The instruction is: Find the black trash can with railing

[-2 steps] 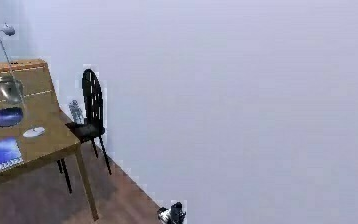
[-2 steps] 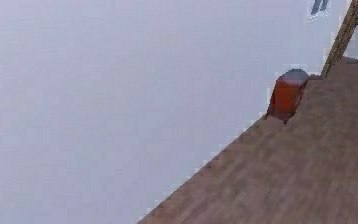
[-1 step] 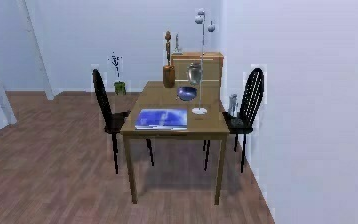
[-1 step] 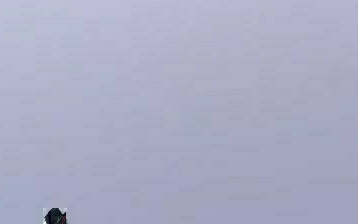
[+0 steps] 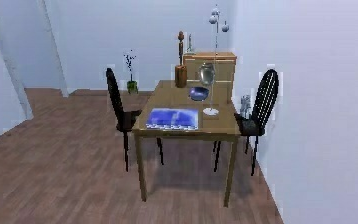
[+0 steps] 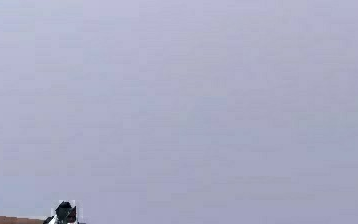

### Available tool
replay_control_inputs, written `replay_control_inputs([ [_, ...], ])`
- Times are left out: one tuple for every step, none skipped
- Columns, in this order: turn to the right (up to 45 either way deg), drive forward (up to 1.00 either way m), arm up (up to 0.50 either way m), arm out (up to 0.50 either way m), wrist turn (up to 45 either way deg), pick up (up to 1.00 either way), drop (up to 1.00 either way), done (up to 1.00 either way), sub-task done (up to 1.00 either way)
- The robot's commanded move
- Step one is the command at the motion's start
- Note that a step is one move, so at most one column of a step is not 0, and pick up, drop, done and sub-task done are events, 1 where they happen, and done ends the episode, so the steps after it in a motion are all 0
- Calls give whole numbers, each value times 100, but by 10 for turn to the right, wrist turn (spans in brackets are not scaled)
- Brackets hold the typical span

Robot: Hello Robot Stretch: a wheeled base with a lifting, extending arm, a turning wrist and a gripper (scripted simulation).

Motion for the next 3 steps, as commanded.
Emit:
replay_control_inputs([
  [0, 55, 0, 0, 0, 0, 0, 0, 0],
  [-450, 0, 0, 0, 0, 0, 0, 0, 0],
  [0, 75, 0, 0, 0, 0, 0, 0, 0],
])
